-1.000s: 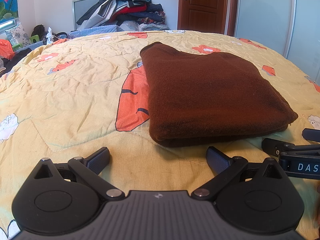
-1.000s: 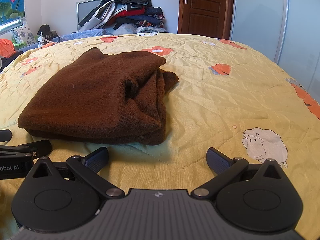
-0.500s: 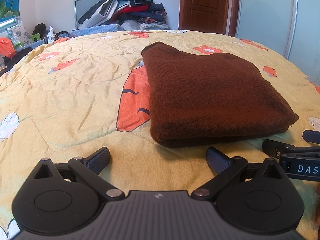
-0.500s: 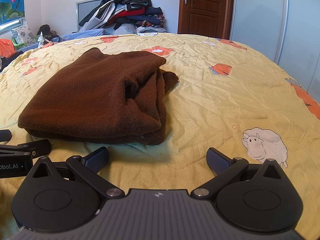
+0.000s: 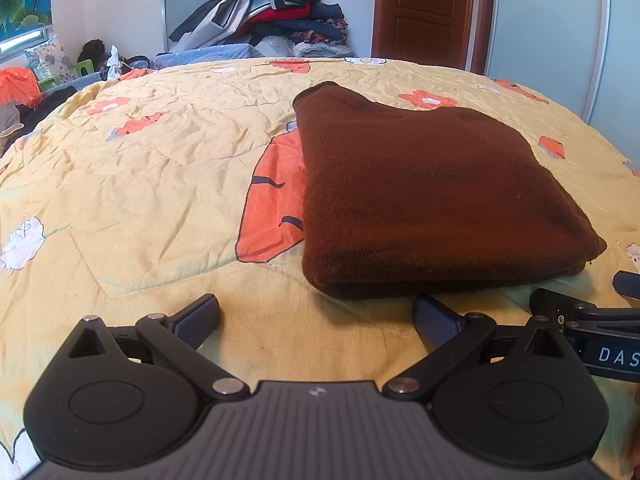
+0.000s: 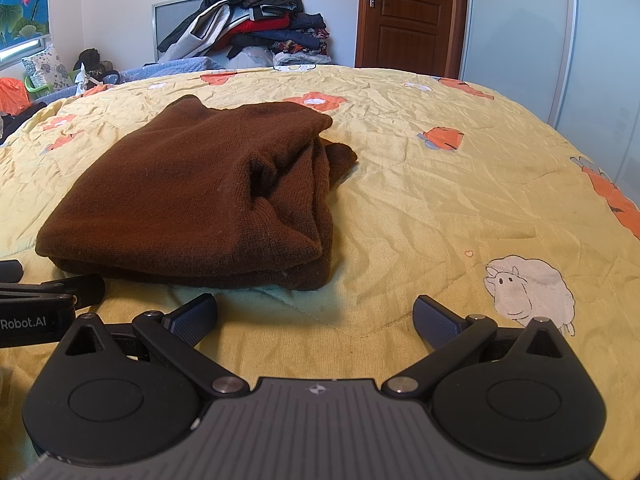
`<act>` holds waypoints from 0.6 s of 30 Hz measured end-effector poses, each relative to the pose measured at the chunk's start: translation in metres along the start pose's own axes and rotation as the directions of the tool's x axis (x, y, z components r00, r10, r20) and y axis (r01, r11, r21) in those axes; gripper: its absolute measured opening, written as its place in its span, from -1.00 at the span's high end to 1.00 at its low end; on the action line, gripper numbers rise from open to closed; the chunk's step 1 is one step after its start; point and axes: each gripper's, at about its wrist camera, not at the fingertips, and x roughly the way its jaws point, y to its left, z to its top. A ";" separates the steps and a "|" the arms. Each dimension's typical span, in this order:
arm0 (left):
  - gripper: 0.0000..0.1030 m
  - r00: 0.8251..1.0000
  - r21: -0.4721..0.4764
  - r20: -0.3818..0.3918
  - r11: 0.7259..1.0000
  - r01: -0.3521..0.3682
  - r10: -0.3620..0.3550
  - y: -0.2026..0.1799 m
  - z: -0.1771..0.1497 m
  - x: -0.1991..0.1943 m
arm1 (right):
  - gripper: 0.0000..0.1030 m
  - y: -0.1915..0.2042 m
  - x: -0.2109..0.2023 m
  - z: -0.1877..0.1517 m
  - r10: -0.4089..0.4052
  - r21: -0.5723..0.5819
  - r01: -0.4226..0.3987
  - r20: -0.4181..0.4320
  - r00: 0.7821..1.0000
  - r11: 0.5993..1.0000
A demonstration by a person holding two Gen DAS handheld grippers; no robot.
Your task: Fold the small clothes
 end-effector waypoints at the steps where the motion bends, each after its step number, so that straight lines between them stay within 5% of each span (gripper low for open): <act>1: -1.00 1.000 -0.002 0.000 1.000 -0.001 0.001 -0.001 0.000 0.000 | -1.00 0.000 0.000 0.000 0.000 -0.001 0.000 0.000 1.000 1.000; 18: -1.00 1.000 -0.008 0.003 1.000 -0.007 0.007 0.000 0.000 0.000 | -1.00 0.000 0.000 0.000 0.000 0.000 0.000 0.000 1.000 1.000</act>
